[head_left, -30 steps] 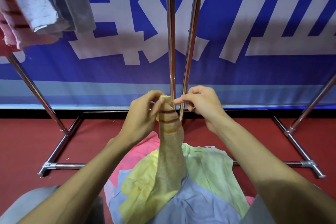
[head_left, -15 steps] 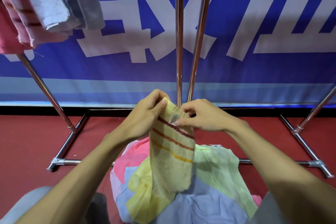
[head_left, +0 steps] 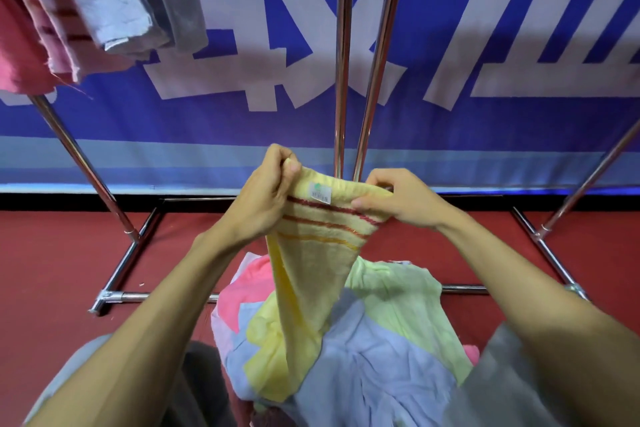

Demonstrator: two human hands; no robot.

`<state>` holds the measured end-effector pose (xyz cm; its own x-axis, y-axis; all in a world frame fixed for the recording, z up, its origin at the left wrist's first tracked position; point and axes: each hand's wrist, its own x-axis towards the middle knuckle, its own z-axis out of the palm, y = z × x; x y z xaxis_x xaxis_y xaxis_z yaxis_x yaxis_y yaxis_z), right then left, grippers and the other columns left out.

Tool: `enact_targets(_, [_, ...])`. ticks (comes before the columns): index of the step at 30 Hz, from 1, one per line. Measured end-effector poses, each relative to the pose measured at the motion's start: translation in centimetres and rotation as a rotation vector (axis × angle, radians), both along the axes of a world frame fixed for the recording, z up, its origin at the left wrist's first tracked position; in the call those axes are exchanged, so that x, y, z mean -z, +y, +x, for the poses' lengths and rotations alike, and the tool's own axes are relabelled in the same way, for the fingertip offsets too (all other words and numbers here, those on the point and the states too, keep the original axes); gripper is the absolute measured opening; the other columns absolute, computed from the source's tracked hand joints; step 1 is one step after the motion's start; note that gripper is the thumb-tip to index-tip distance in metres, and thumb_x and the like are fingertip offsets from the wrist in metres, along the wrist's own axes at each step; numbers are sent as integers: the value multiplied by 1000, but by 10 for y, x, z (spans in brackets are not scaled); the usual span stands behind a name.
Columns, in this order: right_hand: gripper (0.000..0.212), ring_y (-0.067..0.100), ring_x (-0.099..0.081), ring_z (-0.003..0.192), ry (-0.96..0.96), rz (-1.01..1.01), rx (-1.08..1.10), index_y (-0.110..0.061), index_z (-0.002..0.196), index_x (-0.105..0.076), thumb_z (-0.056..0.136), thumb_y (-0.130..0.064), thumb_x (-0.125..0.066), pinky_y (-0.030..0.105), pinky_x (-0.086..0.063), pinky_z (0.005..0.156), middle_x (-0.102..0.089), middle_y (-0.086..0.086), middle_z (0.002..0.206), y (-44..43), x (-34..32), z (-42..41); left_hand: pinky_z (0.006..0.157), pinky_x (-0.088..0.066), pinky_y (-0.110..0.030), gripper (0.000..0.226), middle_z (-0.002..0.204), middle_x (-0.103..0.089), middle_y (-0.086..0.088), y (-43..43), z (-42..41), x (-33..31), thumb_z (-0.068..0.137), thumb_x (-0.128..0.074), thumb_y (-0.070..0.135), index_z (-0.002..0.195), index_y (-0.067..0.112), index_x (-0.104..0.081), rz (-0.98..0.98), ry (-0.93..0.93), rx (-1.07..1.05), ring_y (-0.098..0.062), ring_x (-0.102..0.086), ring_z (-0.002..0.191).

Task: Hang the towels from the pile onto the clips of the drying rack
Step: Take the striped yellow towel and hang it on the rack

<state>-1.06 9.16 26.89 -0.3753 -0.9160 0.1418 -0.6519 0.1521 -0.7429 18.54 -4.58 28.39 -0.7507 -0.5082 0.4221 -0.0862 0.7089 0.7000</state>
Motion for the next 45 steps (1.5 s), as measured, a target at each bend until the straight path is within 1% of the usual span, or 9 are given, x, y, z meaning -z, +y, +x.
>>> enact_targets(4, [17,1,-47,55,-201,-160,109,-13,74,-62,75,-16,-80,16,-40,55,-56,-3,63,2,-27,5,69,-41,-19,10,81,-53,9,-10,3,-17,98,-49,22,92,14,-49,17,115,-80,-3,-49,72])
enact_targets(10, [12,10,-65,65,-207,-488,365,-15,82,-72,75,-9,-79,35,-56,71,-70,0,70,-3,-98,8,70,-55,-46,7,71,-60,8,-20,13,-82,90,-61,11,84,13,-58,-23,185,-155,-15,-57,66])
enact_targets(15, [15,14,-71,74,-218,-788,474,-16,82,-75,70,-19,-84,31,-59,71,-73,-2,75,-2,-192,37,71,-51,-39,7,78,-58,8,-7,17,-175,94,-54,14,88,17,-53,-167,357,-269,-19,-57,75])
enact_targets(19, [11,10,-68,76,-168,-983,490,-12,87,-75,77,-18,-78,33,-58,74,-73,-2,78,-2,-275,57,56,-37,-17,8,78,-53,4,11,19,-251,97,-42,9,97,16,-40,-292,359,-305,-13,-48,68])
enact_targets(22, [4,14,-68,79,-122,-1054,463,-19,83,-73,85,-17,-70,40,-57,78,-73,-3,79,-4,-324,64,57,-35,-30,13,77,-54,0,19,21,-300,93,-41,5,98,16,-37,-330,415,-337,-18,-48,68])
enact_targets(26, [7,12,-64,76,-35,-1069,500,-19,86,-72,88,-18,-66,35,-55,75,-69,-5,77,6,-350,65,65,-35,-24,29,86,-61,-3,22,27,-329,83,-46,-7,106,12,-49,-371,508,-363,-19,-53,74])
enact_targets(32, [13,4,-62,69,121,-1072,503,-15,88,-76,82,-26,-73,20,-50,65,-68,-9,74,27,-354,58,61,-38,-10,14,81,-57,4,23,18,-326,96,-47,4,91,15,-54,-339,595,-289,-11,-49,75])
enact_targets(35, [13,6,-62,68,141,-1066,542,-16,86,-76,81,-28,-74,23,-50,64,-69,-7,72,24,-332,45,70,-44,-25,10,84,-61,2,15,2,-303,96,-51,9,94,11,-60,-262,615,-265,-12,-54,79])
enact_targets(45, [8,-3,-57,57,46,-607,571,-18,72,-74,79,-22,-71,21,-47,70,-66,-9,63,-6,-146,-8,60,-52,-31,24,68,-56,0,-19,-37,-121,97,-51,12,75,19,-59,282,137,-197,-10,-51,59])
